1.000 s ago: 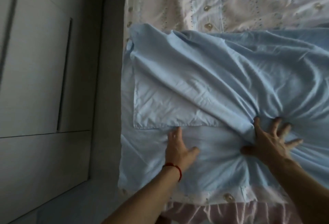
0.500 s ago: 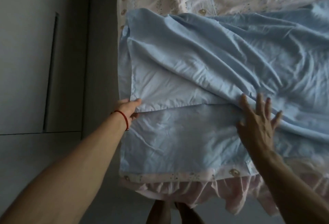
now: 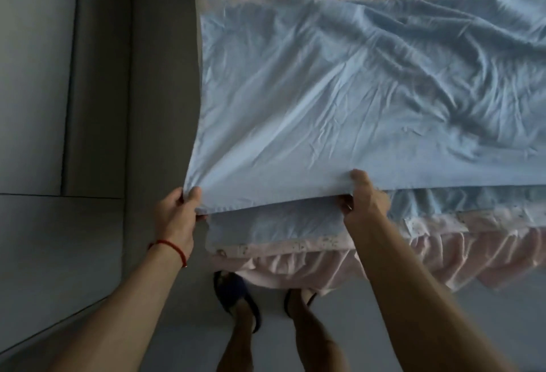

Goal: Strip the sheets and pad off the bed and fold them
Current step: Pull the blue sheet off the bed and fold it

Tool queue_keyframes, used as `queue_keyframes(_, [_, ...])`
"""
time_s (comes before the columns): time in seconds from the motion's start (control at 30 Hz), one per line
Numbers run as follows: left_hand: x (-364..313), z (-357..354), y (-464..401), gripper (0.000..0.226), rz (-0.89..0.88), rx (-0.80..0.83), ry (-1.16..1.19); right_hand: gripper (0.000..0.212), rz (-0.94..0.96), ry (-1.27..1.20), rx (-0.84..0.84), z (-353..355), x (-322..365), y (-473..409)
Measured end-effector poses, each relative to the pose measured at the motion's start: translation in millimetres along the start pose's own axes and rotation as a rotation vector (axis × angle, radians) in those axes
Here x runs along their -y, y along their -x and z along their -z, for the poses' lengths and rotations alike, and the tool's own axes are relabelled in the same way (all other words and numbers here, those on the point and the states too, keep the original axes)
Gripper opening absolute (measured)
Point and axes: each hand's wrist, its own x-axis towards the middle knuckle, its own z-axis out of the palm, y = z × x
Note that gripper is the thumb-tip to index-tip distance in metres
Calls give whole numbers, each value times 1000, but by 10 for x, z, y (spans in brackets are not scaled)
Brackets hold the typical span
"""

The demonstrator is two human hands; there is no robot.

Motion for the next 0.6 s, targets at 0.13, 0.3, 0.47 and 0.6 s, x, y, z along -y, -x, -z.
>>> queue_keyframes(0.13, [486, 58, 116, 29, 53, -36, -10, 20, -18, 73, 26, 311, -217, 71])
queue_keyframes(0.3, [697, 174, 118, 45, -28, -33, -187, 23, 34, 79, 23, 476, -446, 39])
queue_keyframes(0.47, [738, 173, 90, 39, -20, 68, -505, 26, -10, 205, -16, 531, -652, -103])
queue_keyframes(0.6, [668, 186, 21, 34, -66, 83, -652, 32, -26, 296, 4, 553, -821, -113])
